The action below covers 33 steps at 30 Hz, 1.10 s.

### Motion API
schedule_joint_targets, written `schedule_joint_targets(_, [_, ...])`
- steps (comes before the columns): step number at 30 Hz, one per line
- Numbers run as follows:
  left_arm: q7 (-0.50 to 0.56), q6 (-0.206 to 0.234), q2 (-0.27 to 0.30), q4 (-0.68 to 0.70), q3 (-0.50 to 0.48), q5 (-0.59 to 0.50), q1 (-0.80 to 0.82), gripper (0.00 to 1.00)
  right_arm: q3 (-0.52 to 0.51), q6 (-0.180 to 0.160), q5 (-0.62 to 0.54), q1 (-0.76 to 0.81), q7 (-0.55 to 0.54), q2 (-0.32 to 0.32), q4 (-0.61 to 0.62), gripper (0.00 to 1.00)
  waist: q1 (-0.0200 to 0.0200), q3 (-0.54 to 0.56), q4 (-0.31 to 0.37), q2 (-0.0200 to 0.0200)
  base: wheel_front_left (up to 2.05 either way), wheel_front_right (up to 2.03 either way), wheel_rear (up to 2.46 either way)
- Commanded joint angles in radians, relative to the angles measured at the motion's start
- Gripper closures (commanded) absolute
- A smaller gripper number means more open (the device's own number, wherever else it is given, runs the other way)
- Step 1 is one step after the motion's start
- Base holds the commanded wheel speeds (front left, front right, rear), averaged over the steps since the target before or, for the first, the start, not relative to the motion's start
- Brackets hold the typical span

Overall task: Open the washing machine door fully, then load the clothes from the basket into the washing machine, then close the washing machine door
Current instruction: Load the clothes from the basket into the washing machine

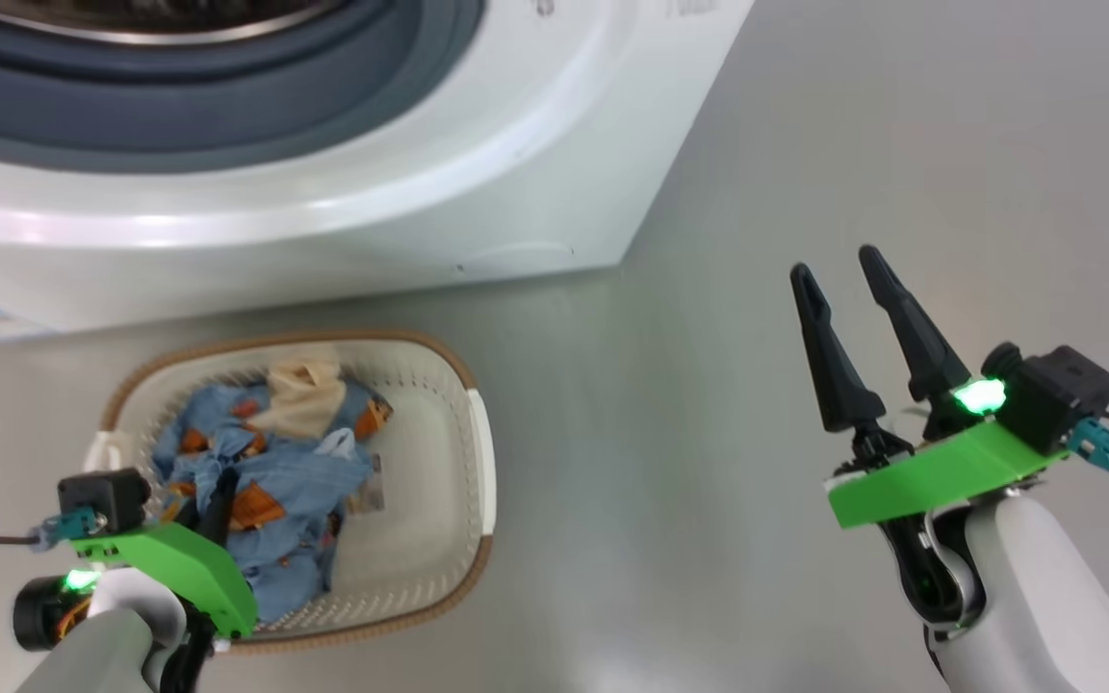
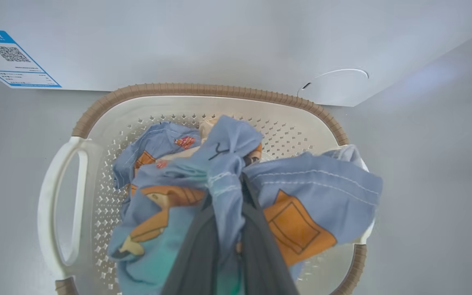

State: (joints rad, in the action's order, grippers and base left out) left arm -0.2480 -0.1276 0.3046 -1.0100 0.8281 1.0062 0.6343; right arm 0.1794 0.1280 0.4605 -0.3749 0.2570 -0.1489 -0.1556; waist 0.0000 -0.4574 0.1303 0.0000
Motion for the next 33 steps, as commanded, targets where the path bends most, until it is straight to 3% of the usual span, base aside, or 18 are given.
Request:
schedule_joint_targets(1, [-0.012, -0.003, 0.036, 0.015, -0.028, 0.005, -0.017, 1.00, 0.019, 0.003, 0.015, 0.030, 0.005, -0.006, 0.018, 0.00, 0.0000, 0.067, -0.023, 0.0000, 0.00, 0.00, 0.00])
schedule_joint_targets(10, [-0.013, 0.002, 0.045, 0.150, -0.173, -0.102, -0.105, 1.00, 0.016, 0.003, 0.030, 0.098, 0.005, -0.030, -0.005, 0.00, 0.0000, 0.186, -0.053, 0.0000, 0.00, 0.00, 0.00])
schedule_joint_targets(20, [-0.014, 0.028, 0.005, 0.334, -0.352, -0.218, -0.249, 1.00, 0.015, 0.003, 0.049, 0.168, 0.005, -0.058, -0.021, 0.00, 0.0000, 0.309, -0.076, 0.0000, 0.00, 0.00, 0.00])
schedule_joint_targets(33, [-0.014, 0.073, -0.036, 0.609, -0.499, -0.377, -0.395, 1.00, 0.002, 0.003, 0.064, 0.242, 0.005, -0.088, -0.019, 0.00, 0.0000, 0.408, -0.081, 0.0000, 0.00, 0.00, 0.00])
